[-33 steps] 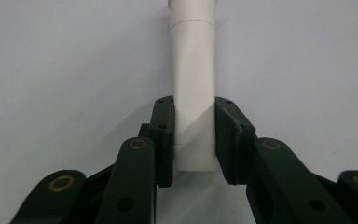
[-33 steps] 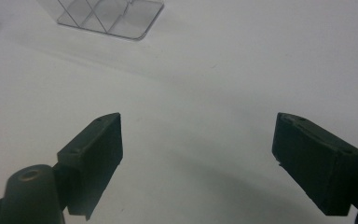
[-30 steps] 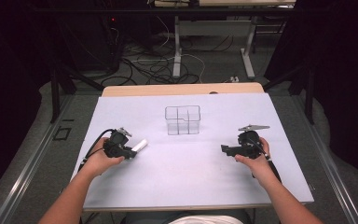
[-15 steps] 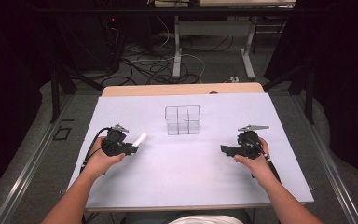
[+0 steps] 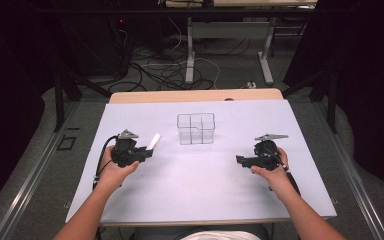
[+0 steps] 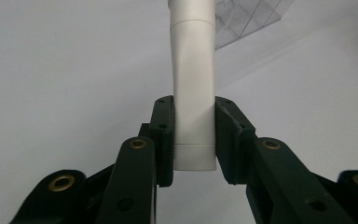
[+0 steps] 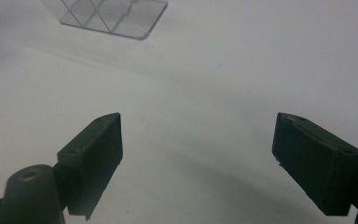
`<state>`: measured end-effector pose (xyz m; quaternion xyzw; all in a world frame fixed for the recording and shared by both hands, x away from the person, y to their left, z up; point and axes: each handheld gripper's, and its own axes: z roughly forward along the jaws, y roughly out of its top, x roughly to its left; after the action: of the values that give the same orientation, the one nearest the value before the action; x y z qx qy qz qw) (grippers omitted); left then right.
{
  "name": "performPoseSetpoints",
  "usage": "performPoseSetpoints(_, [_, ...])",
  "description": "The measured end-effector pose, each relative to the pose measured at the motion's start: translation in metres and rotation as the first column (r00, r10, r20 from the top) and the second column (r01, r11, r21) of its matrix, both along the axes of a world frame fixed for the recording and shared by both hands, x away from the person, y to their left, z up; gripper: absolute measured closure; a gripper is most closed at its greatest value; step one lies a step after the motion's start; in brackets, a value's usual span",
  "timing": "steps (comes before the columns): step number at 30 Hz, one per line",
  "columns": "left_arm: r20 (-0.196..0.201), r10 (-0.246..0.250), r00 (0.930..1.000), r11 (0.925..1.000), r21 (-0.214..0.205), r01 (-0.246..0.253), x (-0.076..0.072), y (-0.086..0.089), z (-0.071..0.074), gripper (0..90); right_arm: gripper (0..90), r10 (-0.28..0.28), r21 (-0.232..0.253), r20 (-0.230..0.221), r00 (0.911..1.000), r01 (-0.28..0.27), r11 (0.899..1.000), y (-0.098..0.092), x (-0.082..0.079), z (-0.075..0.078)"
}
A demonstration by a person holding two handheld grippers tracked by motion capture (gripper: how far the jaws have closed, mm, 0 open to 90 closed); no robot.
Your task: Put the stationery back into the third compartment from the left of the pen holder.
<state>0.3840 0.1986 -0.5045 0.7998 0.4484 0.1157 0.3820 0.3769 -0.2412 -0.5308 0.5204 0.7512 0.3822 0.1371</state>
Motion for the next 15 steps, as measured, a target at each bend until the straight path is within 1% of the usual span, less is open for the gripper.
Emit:
performPoseSetpoints(2, [0.018,0.004,0.9998,1.0000,0.001,-0.004,-0.003,-0.003,0.002,70.7,15.4,0.000,0.007,-0.004,1.0000,0.000,1.000,0.001,0.000,0.000])
performPoseSetpoints(3, [0.029,0.008,0.9995,1.0000,-0.006,-0.007,-0.004,-0.005,0.003,70.8,15.4,0.005,0.005,0.002,1.0000,-0.005,1.000,0.002,0.000,0.000])
performPoseSetpoints(6, [0.054,0.021,0.9983,0.9990,-0.041,-0.019,-0.007,-0.010,0.007,70.7,15.3,0.005,0.021,-0.008,1.0000,-0.005,1.000,0.003,-0.001,0.001])
performPoseSetpoints(8, [0.059,0.022,0.9980,0.9981,-0.058,-0.019,-0.010,-0.011,0.010,70.7,14.9,-0.001,0.026,-0.006,1.0000,0.002,1.000,0.005,-0.001,0.001])
performPoseSetpoints(9, [0.073,0.029,0.9969,0.9964,-0.081,-0.023,-0.011,-0.013,0.011,70.7,14.6,-0.002,0.025,-0.005,1.0000,0.002,1.000,0.005,-0.001,0.002])
performPoseSetpoints(10, [0.066,0.036,0.9972,0.9947,-0.098,-0.029,-0.012,-0.015,0.012,70.7,14.3,0.000,0.026,0.002,1.0000,0.000,1.000,0.006,-0.001,0.002])
performPoseSetpoints(11, [0.082,0.039,0.9959,0.9944,-0.102,-0.030,-0.013,-0.016,0.012,70.7,14.2,-0.014,0.030,0.002,0.9999,0.014,0.999,0.007,-0.001,0.002])
performPoseSetpoints(14, [0.095,0.043,0.9945,0.9915,-0.126,-0.031,-0.017,-0.021,0.014,70.7,10.8,-0.008,0.033,0.000,1.0000,0.008,0.999,0.009,-0.001,0.003])
performPoseSetpoints(15, [0.100,0.047,0.9939,0.9914,-0.127,-0.034,-0.018,-0.023,0.015,70.7,9.3,-0.012,0.038,-0.003,0.9999,0.012,0.999,0.010,-0.002,0.004])
